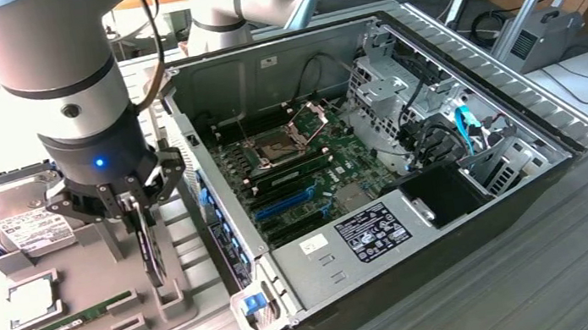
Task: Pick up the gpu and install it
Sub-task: 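Pick up the gpu and move the gpu toward the slot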
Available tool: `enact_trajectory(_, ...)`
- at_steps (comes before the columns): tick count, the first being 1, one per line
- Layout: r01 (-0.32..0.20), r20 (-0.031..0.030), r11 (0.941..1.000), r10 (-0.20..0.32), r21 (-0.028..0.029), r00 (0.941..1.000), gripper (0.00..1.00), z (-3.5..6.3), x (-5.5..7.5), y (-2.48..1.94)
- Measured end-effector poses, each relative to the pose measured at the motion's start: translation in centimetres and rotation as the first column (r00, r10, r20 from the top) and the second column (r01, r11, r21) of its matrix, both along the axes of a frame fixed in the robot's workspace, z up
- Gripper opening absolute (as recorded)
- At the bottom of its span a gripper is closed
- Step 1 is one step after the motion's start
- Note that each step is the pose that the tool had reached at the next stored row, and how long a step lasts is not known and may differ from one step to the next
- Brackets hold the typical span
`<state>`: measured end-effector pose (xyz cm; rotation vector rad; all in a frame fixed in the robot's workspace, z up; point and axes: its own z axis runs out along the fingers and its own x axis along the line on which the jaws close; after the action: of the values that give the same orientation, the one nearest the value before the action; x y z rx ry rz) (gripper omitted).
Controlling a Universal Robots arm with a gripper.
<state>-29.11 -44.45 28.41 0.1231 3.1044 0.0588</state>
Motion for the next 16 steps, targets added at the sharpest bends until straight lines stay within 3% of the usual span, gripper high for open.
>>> enact_trajectory(16, 0.000, 0.0000, 1.0000, 0.000, 0.0000, 1.0000, 0.27, 0.34, 0.00, 0.00)
